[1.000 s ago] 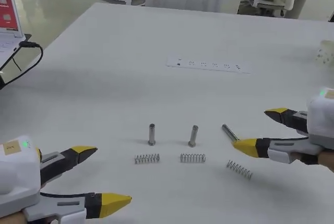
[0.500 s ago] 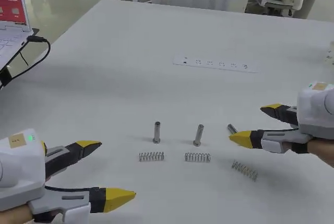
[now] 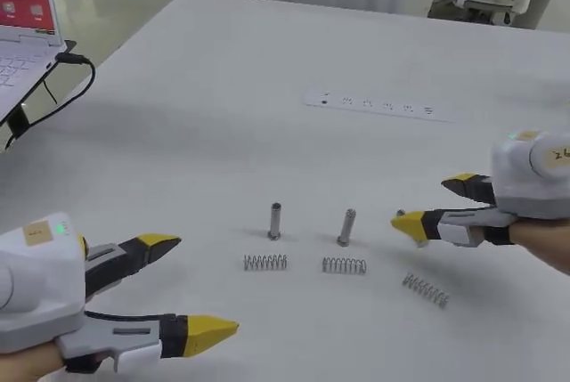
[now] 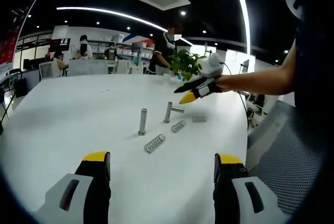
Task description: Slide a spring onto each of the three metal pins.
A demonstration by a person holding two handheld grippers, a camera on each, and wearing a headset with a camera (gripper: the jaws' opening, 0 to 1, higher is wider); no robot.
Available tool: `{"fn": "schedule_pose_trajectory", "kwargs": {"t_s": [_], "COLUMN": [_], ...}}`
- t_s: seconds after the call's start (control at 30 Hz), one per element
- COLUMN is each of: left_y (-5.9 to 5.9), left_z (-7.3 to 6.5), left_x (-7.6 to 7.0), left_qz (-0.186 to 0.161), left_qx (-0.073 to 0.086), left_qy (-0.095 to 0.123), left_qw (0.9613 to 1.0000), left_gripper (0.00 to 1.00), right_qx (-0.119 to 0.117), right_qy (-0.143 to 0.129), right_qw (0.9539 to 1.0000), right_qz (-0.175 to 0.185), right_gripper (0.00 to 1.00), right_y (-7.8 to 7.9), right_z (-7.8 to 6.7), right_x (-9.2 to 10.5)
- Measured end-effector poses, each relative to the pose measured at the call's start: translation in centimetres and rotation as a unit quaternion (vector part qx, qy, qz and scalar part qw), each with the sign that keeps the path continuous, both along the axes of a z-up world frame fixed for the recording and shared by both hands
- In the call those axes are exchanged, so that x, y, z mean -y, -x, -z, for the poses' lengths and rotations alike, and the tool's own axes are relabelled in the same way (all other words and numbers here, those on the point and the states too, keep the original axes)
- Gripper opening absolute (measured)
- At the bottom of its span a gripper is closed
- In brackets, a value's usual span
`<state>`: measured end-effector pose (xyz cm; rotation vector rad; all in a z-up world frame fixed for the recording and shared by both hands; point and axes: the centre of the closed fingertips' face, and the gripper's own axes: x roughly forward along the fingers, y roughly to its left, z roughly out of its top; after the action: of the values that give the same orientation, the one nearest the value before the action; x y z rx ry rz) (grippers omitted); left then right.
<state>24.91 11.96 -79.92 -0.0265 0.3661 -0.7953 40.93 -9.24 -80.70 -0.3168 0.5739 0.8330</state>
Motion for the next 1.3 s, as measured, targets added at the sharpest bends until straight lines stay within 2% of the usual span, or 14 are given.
{"fn": "schedule_pose_trajectory", "kwargs": {"t_s": [0.53,1.3], "left_y": [0.0,0.0], "left_z": [0.2,0.2], "left_x": [0.1,0.3], "left_qz": [0.003,0.006], "left_qx": [-0.005,-0.005], "left_qy": [0.002,0.004], "left_qw": [1.0000,1.0000], "left_gripper": [0.77,0.75], "right_qx": [-0.042,-0.068], "right_qy": [0.028,0.052], "right_qw": [0.9981,0.9952], "right_qz": [0.034,0.046], "right_gripper": [0.55,0.32], "right_y": [-0.9,-1.1], "right_z": [2.7,3.9], "right_x": [0.4,-0.3]}}
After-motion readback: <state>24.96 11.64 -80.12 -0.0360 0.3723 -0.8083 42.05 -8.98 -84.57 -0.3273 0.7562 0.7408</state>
